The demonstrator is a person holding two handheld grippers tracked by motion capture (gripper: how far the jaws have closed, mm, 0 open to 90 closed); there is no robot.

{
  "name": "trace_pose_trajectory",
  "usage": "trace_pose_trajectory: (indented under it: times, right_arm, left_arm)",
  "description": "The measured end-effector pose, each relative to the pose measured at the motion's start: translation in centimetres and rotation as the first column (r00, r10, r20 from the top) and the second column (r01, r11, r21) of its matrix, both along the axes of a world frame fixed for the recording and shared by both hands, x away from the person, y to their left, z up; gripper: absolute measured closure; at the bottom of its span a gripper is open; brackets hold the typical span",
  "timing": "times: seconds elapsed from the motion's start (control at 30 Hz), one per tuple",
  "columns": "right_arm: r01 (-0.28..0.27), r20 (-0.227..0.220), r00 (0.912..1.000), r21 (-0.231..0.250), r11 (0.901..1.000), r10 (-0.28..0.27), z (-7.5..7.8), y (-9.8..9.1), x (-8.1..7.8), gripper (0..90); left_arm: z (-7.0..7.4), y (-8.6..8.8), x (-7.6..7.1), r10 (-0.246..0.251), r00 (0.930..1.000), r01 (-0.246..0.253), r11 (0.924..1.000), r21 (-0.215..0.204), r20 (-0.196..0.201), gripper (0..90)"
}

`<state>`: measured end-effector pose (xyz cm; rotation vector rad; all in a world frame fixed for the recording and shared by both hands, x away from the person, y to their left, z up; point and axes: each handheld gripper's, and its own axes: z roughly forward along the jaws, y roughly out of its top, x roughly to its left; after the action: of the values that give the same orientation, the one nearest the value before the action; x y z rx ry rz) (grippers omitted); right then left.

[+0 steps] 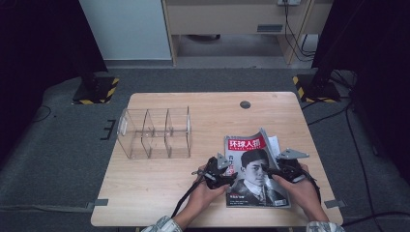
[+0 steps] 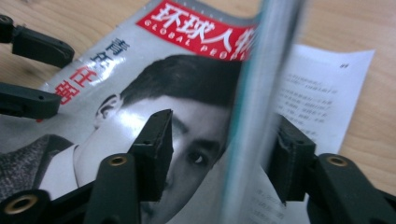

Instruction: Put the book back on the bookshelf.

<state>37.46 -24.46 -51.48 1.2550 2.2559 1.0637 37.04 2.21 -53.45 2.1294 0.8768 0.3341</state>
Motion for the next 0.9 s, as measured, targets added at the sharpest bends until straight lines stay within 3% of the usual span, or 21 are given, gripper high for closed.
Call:
trace_pose_trajectory:
  times: [0.13, 0.47, 0.53, 0.6, 0.63, 0.83, 0.9]
  right_arm:
    - [-0.010, -0.026, 0.9996, -0.034, 0.9994, 0.009, -0.63, 0.28, 0.56, 40.4]
    - [-0.034, -0.052, 0.9981, -0.034, 0.9988, 0.032, -0.65, 0.21, 0.96, 50.2]
    - [-0.026, -0.045, 0.9987, -0.047, 0.9985, 0.024, -0.63, 0.21, 1.09, 59.6]
    - [-0.027, -0.046, 0.9986, -0.044, 0.9986, 0.025, -0.60, 0.14, 1.10, 63.1]
    - [-0.017, -0.030, 0.9994, -0.031, 0.9994, 0.016, -0.37, -0.02, 1.14, 70.6]
    - [0.001, -0.011, 0.9999, 0.009, 1.0000, -0.001, 0.03, 0.06, 1.03, 83.9]
    - [-0.007, 0.000, 1.0000, 0.021, 0.9997, 0.007, 0.18, 0.11, 0.90, 85.7]
  left_arm:
    - [0.00, -0.02, 0.00, 0.002, 1.0000, -0.002, 1.0000, 0.000, -0.001, 41.3]
    - [0.00, -0.06, -0.01, 0.004, 1.0000, -0.004, 1.0000, 0.000, -0.001, 41.3]
    - [0.00, -0.06, 0.00, 0.005, 1.0000, -0.005, 1.0000, 0.000, -0.001, 41.3]
    - [0.00, -0.06, 0.00, 0.005, 1.0000, -0.005, 1.0000, -0.001, -0.001, 41.3]
    - [0.00, -0.06, 0.00, 0.005, 1.0000, -0.005, 1.0000, 0.000, -0.001, 41.3]
    - [-0.01, -0.15, 0.08, 0.013, 0.9999, -0.013, 0.9999, -0.003, -0.010, 39.0]
    - [-0.04, -0.33, 0.08, -0.004, 0.9999, 0.004, 0.9999, 0.012, -0.012, 29.4]
